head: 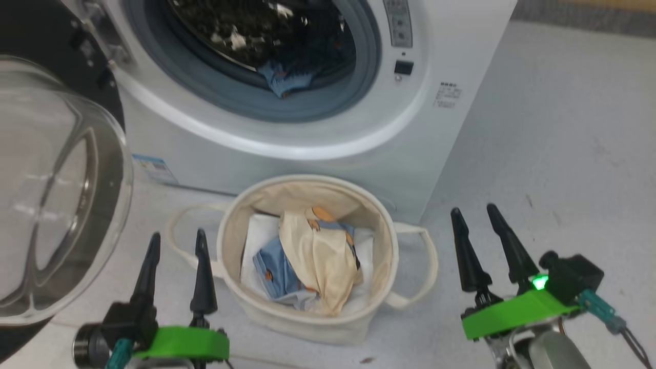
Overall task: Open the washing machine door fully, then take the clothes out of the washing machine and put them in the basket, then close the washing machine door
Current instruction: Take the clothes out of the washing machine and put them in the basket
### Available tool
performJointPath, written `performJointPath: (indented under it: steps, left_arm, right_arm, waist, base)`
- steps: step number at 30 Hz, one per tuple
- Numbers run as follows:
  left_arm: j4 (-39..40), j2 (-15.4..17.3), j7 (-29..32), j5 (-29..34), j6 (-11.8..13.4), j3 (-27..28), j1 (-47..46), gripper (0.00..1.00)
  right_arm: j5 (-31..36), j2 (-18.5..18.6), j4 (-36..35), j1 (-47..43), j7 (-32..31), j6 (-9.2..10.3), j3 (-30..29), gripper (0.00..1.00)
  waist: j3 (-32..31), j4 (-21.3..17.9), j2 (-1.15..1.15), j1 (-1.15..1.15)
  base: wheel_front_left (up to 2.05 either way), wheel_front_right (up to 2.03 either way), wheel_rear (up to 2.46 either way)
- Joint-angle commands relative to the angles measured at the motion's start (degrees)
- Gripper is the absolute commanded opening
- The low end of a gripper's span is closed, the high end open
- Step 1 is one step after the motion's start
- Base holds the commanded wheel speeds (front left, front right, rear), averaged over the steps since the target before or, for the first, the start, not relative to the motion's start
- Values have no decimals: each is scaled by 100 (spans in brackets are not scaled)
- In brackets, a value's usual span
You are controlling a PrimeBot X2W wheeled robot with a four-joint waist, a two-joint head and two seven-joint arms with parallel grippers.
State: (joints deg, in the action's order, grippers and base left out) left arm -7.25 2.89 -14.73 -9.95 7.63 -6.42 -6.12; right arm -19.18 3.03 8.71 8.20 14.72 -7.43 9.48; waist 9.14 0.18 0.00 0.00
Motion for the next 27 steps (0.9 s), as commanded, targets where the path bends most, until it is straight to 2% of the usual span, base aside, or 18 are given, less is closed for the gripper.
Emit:
performJointPath:
  steps: [1, 8, 13, 27]
  left_arm:
    - [229, 0, -27, -1, 41, 237, -19, 100]
    - [201, -1, -27, -86, 133, 408, 382, 100]
    - [37, -1, -27, -84, -66, 178, 515, 100]
    - [5, -1, -27, -80, -67, 53, 495, 100]
  right_arm:
    - [-27, -15, -180, -56, 28, -6, 97, 100]
    - [-84, -15, -42, -390, 28, -6, 96, 100]
    - [-51, -15, 25, -433, 28, -6, 128, 100]
    - [-71, -15, 93, -393, 28, -6, 74, 100]
  waist:
    - [-250, 34, 0, 0]
    - [-571, -71, 0, 0]
    - [-611, -120, 0, 0]
    - [-654, -186, 0, 0]
  base:
    - [0, 0, 0]
    - [0, 0, 0]
    - [0, 0, 0]
    - [0, 0, 0]
